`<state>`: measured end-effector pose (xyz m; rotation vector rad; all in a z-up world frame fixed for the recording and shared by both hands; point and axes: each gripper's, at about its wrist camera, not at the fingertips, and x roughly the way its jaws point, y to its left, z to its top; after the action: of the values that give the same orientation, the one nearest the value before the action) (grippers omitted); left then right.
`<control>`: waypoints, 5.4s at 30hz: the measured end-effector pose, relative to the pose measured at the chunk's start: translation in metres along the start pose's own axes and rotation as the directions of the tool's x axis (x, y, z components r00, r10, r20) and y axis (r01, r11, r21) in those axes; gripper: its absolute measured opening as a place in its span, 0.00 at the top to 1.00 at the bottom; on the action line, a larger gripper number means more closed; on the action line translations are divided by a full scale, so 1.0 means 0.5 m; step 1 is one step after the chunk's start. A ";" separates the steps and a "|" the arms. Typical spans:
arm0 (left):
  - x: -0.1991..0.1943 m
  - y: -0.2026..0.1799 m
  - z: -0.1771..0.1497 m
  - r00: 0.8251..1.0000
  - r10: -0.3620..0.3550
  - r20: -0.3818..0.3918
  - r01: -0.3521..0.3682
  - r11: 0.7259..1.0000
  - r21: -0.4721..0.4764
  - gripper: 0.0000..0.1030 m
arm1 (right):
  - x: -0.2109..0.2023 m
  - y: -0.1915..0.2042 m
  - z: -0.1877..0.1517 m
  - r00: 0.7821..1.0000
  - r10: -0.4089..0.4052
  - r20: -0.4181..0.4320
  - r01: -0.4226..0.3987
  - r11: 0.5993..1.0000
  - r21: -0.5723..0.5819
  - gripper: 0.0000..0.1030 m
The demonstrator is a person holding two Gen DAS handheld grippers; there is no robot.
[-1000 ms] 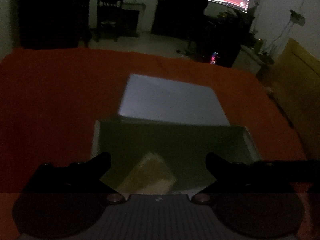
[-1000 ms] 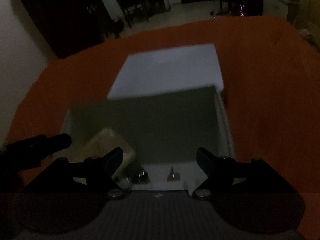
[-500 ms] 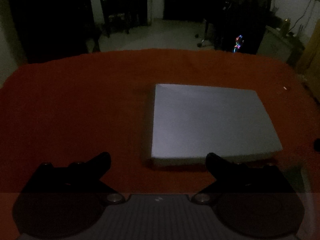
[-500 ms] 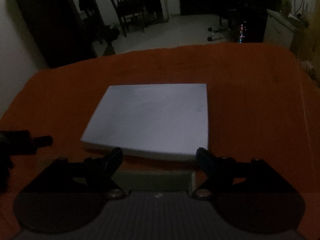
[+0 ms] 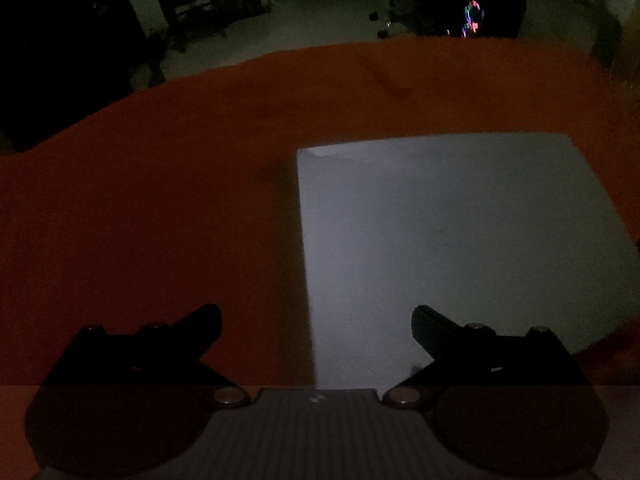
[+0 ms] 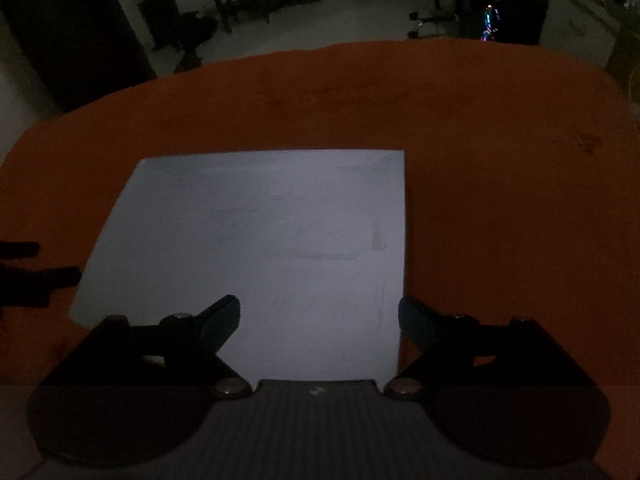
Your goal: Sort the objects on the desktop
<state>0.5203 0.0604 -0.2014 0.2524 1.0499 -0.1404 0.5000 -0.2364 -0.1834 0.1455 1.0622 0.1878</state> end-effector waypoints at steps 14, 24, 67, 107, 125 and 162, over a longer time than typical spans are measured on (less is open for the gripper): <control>0.133 0.028 -0.012 0.972 -0.234 -0.030 0.229 0.965 -0.129 0.00 | 0.144 -0.035 -0.019 0.997 -0.044 -0.063 0.046 0.999 0.021 0.00; 0.093 -0.028 0.005 0.974 -0.211 -0.077 0.209 0.977 -0.040 0.01 | 0.123 -0.019 -0.004 0.994 -0.023 -0.108 0.022 1.000 -0.008 0.00; -0.032 0.063 0.008 0.973 -0.227 0.026 0.228 0.951 -0.211 0.01 | 0.060 0.059 0.112 0.990 0.035 -0.134 -0.024 0.996 0.081 0.00; -0.498 -0.019 -0.347 0.986 -0.144 0.081 0.161 0.946 -0.280 0.00 | -0.326 0.175 -0.237 1.000 0.025 -0.005 -0.025 0.995 -0.097 0.00; -0.411 -0.044 -0.447 0.992 -0.092 0.085 0.112 0.954 -0.277 0.00 | -0.223 0.173 -0.379 0.999 -0.042 0.014 0.043 0.995 -0.093 0.00; -0.453 -0.029 -0.486 0.969 -0.184 0.162 0.228 0.920 -0.319 0.01 | -0.306 0.154 -0.421 0.995 0.004 0.096 0.002 0.998 -0.064 0.00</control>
<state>0.2016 0.1114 -0.1211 -0.1772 0.9515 -0.1628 0.2366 -0.1896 -0.1381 0.0963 0.9597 0.2138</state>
